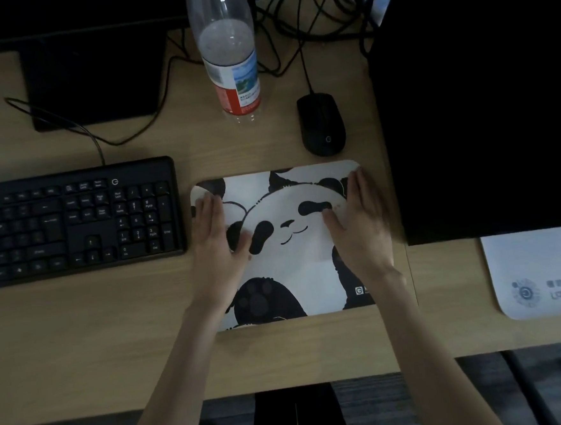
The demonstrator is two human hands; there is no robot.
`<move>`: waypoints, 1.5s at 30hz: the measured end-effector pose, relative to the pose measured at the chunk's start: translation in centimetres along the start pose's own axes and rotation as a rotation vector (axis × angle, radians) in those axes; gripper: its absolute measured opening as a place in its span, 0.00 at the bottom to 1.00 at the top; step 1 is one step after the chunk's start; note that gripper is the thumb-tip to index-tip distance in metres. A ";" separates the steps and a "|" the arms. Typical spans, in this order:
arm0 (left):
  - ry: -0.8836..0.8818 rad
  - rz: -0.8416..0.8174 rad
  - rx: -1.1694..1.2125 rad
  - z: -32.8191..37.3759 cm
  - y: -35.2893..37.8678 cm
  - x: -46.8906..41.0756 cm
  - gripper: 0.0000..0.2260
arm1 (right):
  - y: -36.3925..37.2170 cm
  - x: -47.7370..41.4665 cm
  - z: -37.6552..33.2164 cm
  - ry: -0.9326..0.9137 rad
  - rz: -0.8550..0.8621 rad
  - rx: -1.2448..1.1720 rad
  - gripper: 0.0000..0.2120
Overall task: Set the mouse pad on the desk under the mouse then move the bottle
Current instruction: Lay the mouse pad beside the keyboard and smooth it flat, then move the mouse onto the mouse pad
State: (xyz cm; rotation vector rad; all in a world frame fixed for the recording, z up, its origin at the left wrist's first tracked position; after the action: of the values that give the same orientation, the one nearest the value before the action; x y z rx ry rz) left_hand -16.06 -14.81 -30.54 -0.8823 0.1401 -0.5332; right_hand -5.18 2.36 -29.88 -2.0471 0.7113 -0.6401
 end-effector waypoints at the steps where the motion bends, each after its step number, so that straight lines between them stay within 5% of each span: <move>1: 0.006 0.006 0.003 -0.2 -0.1 0.6 0.31 | 0.1 0.6 0.2 0.010 -0.003 0.003 0.32; 19: 0.069 0.039 -0.170 -3.4 -1.2 11.3 0.28 | 0.2 11.9 4.8 0.023 0.090 0.159 0.27; 28: -0.004 0.103 -0.106 -2.5 -2.0 11.5 0.20 | -0.9 13.1 3.8 -0.005 0.129 0.011 0.26; 34: -0.131 0.120 0.321 3.6 -3.6 5.3 0.16 | -4.8 7.4 -2.3 -0.195 0.191 -0.127 0.22; 45: -1.005 -0.288 1.496 11.8 1.4 -4.4 0.07 | -7.8 -8.4 -8.2 -0.210 0.029 -0.053 0.20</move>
State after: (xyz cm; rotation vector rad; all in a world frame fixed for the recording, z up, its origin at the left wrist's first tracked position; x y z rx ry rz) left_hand -15.41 -3.63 -24.57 0.3974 -1.1893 -0.2656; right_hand -14.69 7.26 -20.67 -2.1111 0.6390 -0.3864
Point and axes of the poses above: each hand's wrist, its own x-axis away from the middle knuckle, its own y-axis out of the palm, z = x × y, the point moved 5 cm from there along -x, towards the middle knuckle
